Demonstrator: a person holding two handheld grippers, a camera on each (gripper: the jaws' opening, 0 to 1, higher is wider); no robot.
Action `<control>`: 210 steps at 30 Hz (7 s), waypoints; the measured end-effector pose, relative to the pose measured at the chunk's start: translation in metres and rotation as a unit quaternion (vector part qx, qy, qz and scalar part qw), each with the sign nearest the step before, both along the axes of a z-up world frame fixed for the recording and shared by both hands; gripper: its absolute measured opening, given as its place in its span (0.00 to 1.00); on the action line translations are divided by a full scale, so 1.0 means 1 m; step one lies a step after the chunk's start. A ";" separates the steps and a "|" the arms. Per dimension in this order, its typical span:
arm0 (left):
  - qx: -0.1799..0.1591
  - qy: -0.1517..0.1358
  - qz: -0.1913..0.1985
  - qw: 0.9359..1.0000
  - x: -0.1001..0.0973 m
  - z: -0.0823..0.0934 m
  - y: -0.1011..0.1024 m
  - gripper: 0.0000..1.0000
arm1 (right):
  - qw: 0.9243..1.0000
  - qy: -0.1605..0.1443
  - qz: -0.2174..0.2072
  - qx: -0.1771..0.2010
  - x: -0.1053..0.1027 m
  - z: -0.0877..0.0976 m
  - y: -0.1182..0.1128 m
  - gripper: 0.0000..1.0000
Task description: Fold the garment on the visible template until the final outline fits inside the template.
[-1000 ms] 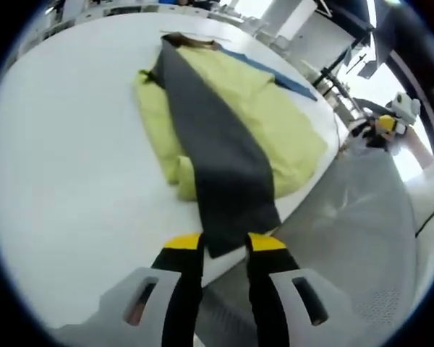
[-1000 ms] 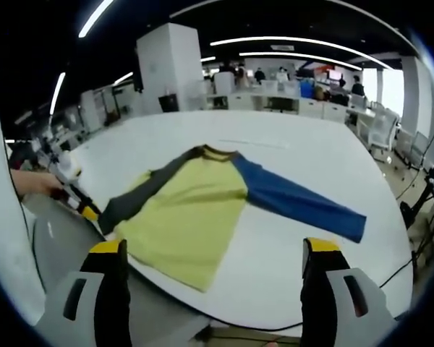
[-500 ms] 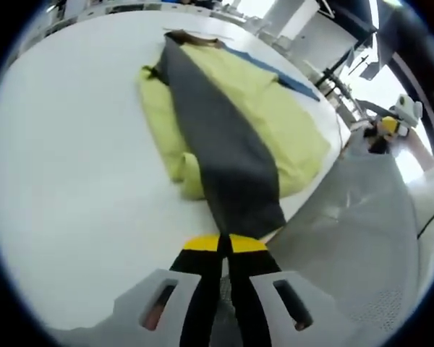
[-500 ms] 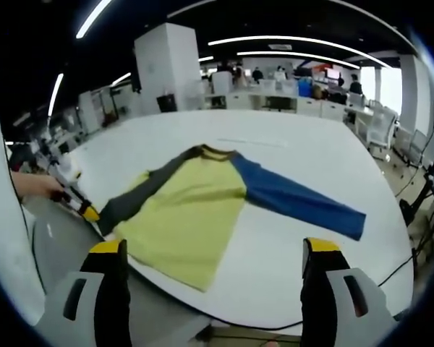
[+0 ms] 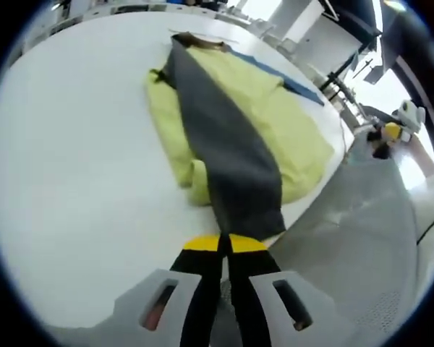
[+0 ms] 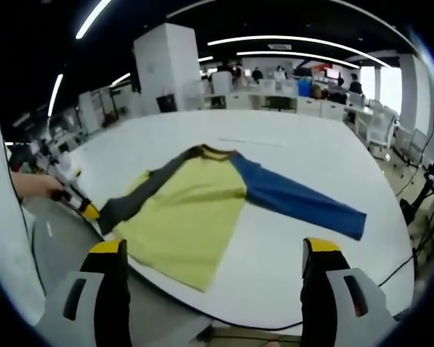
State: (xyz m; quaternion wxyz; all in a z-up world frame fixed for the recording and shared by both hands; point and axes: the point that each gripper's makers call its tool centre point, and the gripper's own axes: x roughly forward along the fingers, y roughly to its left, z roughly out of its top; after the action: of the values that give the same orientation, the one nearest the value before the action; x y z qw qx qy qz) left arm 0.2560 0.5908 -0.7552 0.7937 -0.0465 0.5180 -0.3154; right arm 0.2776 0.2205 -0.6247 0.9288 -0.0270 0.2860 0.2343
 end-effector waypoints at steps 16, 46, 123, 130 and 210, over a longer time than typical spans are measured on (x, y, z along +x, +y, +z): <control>-0.005 -0.009 0.034 0.999 0.006 0.027 0.010 0.00 | 1.000 -0.006 0.001 0.005 -0.004 0.003 -0.003 0.99; 0.033 -0.037 0.110 0.993 0.040 0.065 0.087 0.00 | 1.000 -0.006 -0.009 0.007 -0.011 0.005 -0.003 0.99; 0.138 -0.015 0.341 0.930 0.193 0.002 0.282 0.00 | 0.999 0.047 -0.018 -0.010 0.030 -0.025 0.008 0.99; 0.155 -0.019 0.335 0.929 0.205 -0.004 0.288 0.00 | 0.998 0.053 -0.016 -0.009 0.034 -0.029 0.012 0.99; 0.216 -0.038 0.299 0.929 0.236 0.001 0.300 0.15 | 0.998 0.058 -0.025 0.006 0.045 -0.034 0.012 0.99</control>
State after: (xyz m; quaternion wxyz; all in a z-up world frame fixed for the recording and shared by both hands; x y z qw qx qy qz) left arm 0.4921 0.8907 -0.7540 0.8612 -0.0143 0.5050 0.0548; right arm 0.3224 0.2329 -0.6589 0.9163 -0.0003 0.3387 0.2139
